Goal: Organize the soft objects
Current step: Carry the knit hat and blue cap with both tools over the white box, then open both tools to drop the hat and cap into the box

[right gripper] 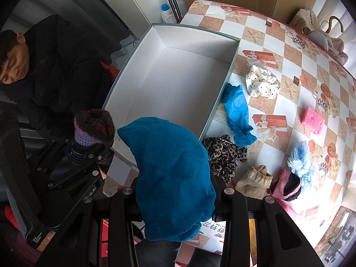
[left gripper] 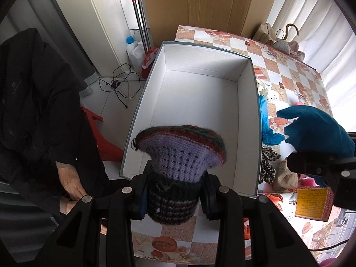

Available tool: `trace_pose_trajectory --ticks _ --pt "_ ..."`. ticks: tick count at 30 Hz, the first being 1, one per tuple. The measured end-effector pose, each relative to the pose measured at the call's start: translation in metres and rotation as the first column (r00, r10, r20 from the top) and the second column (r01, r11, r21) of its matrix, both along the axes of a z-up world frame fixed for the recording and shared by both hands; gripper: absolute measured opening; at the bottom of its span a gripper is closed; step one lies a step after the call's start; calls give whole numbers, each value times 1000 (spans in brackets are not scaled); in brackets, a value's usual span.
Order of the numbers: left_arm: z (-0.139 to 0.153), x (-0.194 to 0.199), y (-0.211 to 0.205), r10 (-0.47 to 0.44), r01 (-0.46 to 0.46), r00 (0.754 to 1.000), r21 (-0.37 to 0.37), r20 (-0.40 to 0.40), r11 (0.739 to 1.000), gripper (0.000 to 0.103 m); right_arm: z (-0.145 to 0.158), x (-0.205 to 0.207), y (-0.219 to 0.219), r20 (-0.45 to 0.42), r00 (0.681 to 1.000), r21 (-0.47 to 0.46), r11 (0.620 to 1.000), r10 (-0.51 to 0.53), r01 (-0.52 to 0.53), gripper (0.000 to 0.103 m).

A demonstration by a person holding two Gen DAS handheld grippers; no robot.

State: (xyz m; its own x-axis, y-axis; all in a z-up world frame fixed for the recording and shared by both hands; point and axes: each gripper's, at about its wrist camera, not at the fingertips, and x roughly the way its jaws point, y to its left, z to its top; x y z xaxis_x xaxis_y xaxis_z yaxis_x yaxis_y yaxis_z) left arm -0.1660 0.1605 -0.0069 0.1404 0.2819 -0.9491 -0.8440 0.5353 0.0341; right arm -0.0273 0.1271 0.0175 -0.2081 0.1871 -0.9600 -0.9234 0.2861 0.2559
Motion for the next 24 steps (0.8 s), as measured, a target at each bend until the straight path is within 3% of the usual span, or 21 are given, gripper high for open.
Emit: trace_pose_trajectory --ticks 18,21,22,23,24 --pt "-25 13 12 -1 -1 999 -56 -37 998 42 -17 -2 32 -18 1000 -22 1000 3 -3 41" --pt "-22 14 11 -5 4 1000 -39 -31 999 55 -17 -2 35 16 1000 -21 1000 11 -11 49" --pt "-20 14 10 -5 5 1000 -21 -28 1000 70 -16 -2 35 15 1000 -17 1000 10 -9 54" --pt "-17 13 9 -7 7 1000 -2 -20 1000 83 -14 -1 35 13 1000 -11 1000 6 -6 67" --pt "-14 12 7 -8 8 1000 15 -11 1000 84 -12 0 35 18 1000 -1 1000 1 -1 78"
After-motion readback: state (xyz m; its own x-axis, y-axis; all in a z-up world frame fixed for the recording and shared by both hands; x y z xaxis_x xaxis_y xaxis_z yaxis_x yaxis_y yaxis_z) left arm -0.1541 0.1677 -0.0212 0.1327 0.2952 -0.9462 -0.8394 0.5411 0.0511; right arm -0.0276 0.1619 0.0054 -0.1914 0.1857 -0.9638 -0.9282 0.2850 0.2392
